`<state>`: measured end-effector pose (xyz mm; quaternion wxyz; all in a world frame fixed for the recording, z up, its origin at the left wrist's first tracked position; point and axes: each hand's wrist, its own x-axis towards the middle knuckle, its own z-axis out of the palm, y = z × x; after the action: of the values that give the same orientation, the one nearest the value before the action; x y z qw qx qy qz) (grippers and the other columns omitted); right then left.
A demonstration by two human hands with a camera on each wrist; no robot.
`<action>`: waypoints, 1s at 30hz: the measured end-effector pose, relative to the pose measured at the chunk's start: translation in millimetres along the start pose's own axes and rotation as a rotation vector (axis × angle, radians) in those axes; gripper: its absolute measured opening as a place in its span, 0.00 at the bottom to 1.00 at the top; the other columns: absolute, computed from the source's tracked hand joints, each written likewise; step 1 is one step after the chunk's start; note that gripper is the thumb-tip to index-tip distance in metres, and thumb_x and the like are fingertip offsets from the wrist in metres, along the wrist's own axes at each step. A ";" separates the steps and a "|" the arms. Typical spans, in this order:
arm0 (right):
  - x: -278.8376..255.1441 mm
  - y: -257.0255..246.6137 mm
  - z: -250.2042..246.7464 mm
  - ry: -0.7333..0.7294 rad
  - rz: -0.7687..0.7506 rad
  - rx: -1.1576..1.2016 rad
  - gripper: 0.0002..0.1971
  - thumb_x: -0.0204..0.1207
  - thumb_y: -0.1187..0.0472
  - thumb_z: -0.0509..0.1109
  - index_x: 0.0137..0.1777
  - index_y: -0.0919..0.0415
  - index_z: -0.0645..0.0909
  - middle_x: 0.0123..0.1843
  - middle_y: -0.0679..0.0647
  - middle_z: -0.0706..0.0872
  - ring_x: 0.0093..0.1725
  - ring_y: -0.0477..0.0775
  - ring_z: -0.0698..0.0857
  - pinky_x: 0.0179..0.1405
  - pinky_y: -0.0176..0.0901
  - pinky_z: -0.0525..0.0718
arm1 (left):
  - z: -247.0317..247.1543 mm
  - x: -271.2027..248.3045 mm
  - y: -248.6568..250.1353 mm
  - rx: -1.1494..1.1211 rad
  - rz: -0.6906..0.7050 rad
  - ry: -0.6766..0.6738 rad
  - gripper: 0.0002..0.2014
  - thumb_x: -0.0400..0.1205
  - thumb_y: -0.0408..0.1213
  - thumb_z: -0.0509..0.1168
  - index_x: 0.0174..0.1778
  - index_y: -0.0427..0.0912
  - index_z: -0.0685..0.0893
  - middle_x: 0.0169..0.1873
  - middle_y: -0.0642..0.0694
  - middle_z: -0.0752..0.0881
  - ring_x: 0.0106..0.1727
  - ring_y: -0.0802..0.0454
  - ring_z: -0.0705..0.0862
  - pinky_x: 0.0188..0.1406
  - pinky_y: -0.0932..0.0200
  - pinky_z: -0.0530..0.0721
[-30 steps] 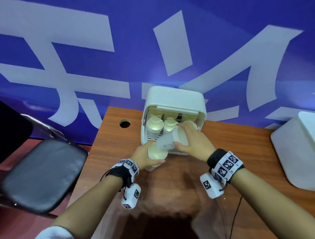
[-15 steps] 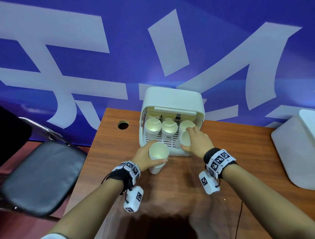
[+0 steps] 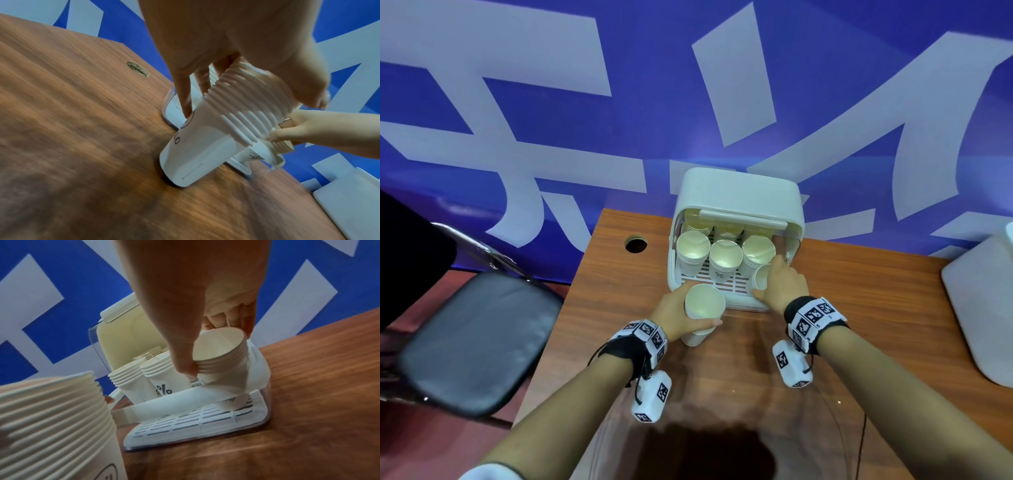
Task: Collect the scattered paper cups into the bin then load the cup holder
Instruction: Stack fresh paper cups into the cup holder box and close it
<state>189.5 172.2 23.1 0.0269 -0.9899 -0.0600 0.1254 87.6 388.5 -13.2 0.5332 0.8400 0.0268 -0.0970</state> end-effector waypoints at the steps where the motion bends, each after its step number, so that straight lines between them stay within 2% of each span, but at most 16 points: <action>1: -0.4 -2.0 -0.4 -0.009 0.014 -0.009 0.34 0.71 0.41 0.73 0.67 0.62 0.66 0.67 0.59 0.78 0.63 0.62 0.81 0.58 0.53 0.78 | 0.3 0.1 0.0 -0.003 0.000 0.001 0.31 0.64 0.50 0.82 0.60 0.60 0.74 0.55 0.60 0.82 0.58 0.58 0.80 0.55 0.66 0.73; 3: -3.0 -4.6 -1.6 -0.016 0.053 -0.019 0.38 0.70 0.41 0.74 0.71 0.62 0.64 0.71 0.59 0.74 0.66 0.61 0.77 0.62 0.53 0.76 | 1.2 0.4 0.3 -0.008 0.003 0.007 0.32 0.64 0.51 0.82 0.61 0.60 0.74 0.55 0.60 0.82 0.58 0.59 0.80 0.55 0.66 0.74; 5: -11.6 -8.2 -8.0 0.084 0.066 -0.045 0.38 0.70 0.40 0.73 0.73 0.61 0.64 0.71 0.59 0.72 0.66 0.61 0.75 0.61 0.51 0.75 | 3.0 0.8 0.0 -0.012 0.012 0.011 0.33 0.64 0.52 0.81 0.62 0.60 0.74 0.56 0.60 0.82 0.59 0.59 0.80 0.56 0.65 0.74; 6: -16.5 -11.6 -12.8 0.179 0.029 -0.059 0.35 0.72 0.42 0.72 0.71 0.61 0.66 0.68 0.59 0.73 0.64 0.60 0.75 0.60 0.51 0.76 | 4.1 0.8 -0.6 -0.015 0.017 0.009 0.34 0.63 0.53 0.81 0.62 0.59 0.74 0.57 0.60 0.82 0.60 0.59 0.80 0.57 0.65 0.74; 8: -26.5 -22.1 -22.7 0.307 -0.156 -0.038 0.26 0.77 0.45 0.67 0.68 0.62 0.72 0.63 0.59 0.77 0.61 0.60 0.78 0.58 0.52 0.78 | 5.9 0.0 -1.6 -0.006 0.027 -0.001 0.35 0.63 0.54 0.81 0.64 0.59 0.74 0.58 0.60 0.82 0.61 0.59 0.79 0.58 0.64 0.75; 9: -31.7 -28.3 -27.2 0.279 -0.279 0.029 0.24 0.79 0.46 0.65 0.68 0.62 0.74 0.62 0.58 0.78 0.61 0.60 0.79 0.58 0.53 0.79 | 6.7 -0.1 -2.8 0.006 0.035 -0.008 0.36 0.62 0.55 0.81 0.65 0.59 0.74 0.59 0.60 0.82 0.61 0.59 0.79 0.58 0.64 0.75; 10: -36.4 -34.9 -30.2 0.180 -0.382 0.123 0.24 0.80 0.45 0.64 0.69 0.61 0.75 0.63 0.57 0.78 0.61 0.59 0.80 0.59 0.53 0.80 | 7.0 -0.1 -2.9 0.016 0.043 -0.019 0.38 0.62 0.56 0.81 0.66 0.58 0.74 0.59 0.60 0.82 0.61 0.60 0.80 0.59 0.63 0.76; 12: -46.9 -49.0 -34.8 -0.097 -0.477 0.211 0.29 0.79 0.38 0.61 0.72 0.58 0.72 0.66 0.54 0.76 0.63 0.55 0.80 0.61 0.52 0.80 | 7.0 0.5 -4.1 0.035 0.050 -0.054 0.40 0.60 0.57 0.81 0.68 0.57 0.73 0.59 0.60 0.82 0.61 0.60 0.80 0.61 0.61 0.78; 13: -51.4 -55.8 -35.7 -0.174 -0.490 0.171 0.32 0.78 0.34 0.60 0.72 0.57 0.71 0.67 0.54 0.74 0.63 0.55 0.79 0.59 0.53 0.80 | 7.0 1.2 -5.6 0.055 0.055 -0.071 0.42 0.59 0.57 0.82 0.69 0.56 0.73 0.59 0.61 0.82 0.61 0.60 0.80 0.61 0.60 0.79; 16: -62.0 -70.2 -28.0 -0.170 -0.521 -0.099 0.40 0.72 0.26 0.59 0.73 0.58 0.68 0.68 0.55 0.73 0.59 0.60 0.82 0.47 0.51 0.80 | 8.3 2.3 -11.5 0.113 0.042 -0.106 0.43 0.58 0.55 0.83 0.68 0.54 0.74 0.58 0.59 0.82 0.60 0.59 0.80 0.61 0.58 0.79; 19: -65.8 -75.5 -17.8 -0.142 -0.522 -0.291 0.41 0.73 0.28 0.60 0.74 0.60 0.64 0.68 0.58 0.72 0.51 0.63 0.85 0.37 0.47 0.72 | 10.4 0.3 -14.4 0.123 0.035 -0.096 0.38 0.61 0.51 0.83 0.66 0.53 0.76 0.55 0.60 0.83 0.57 0.60 0.81 0.57 0.64 0.77; 22: -66.6 -74.3 -11.7 -0.145 -0.532 -0.275 0.39 0.72 0.31 0.64 0.69 0.63 0.66 0.66 0.60 0.71 0.44 0.62 0.83 0.34 0.47 0.70 | 10.2 -3.1 -14.7 0.108 0.047 -0.072 0.38 0.60 0.50 0.83 0.67 0.55 0.77 0.54 0.65 0.83 0.57 0.66 0.80 0.51 0.80 0.72; 24: -66.2 -72.0 -9.2 -0.162 -0.548 -0.258 0.39 0.71 0.31 0.66 0.67 0.65 0.68 0.66 0.59 0.70 0.39 0.60 0.78 0.33 0.46 0.70 | 10.6 -4.6 -13.7 0.118 0.067 -0.071 0.39 0.59 0.51 0.83 0.67 0.55 0.78 0.55 0.66 0.83 0.56 0.70 0.79 0.50 0.86 0.69; 27: -63.8 -69.0 -7.3 -0.200 -0.569 -0.216 0.39 0.70 0.32 0.69 0.65 0.66 0.69 0.66 0.60 0.70 0.37 0.58 0.74 0.33 0.46 0.68 | 12.1 -4.4 -12.1 0.145 0.072 -0.085 0.37 0.59 0.51 0.84 0.65 0.53 0.79 0.53 0.66 0.84 0.53 0.72 0.79 0.49 0.88 0.68; 30: -60.7 -65.7 -7.5 -0.221 -0.598 -0.174 0.38 0.69 0.34 0.71 0.64 0.66 0.69 0.64 0.59 0.70 0.37 0.58 0.74 0.34 0.46 0.68 | 13.9 -4.0 -11.4 0.160 0.048 -0.079 0.32 0.61 0.48 0.83 0.61 0.55 0.80 0.47 0.66 0.83 0.50 0.70 0.80 0.45 0.86 0.70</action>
<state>125.7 229.4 49.7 -0.0287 -0.9074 -0.3611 0.2129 80.2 381.2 -28.4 0.4671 0.8758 -0.0225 -0.1191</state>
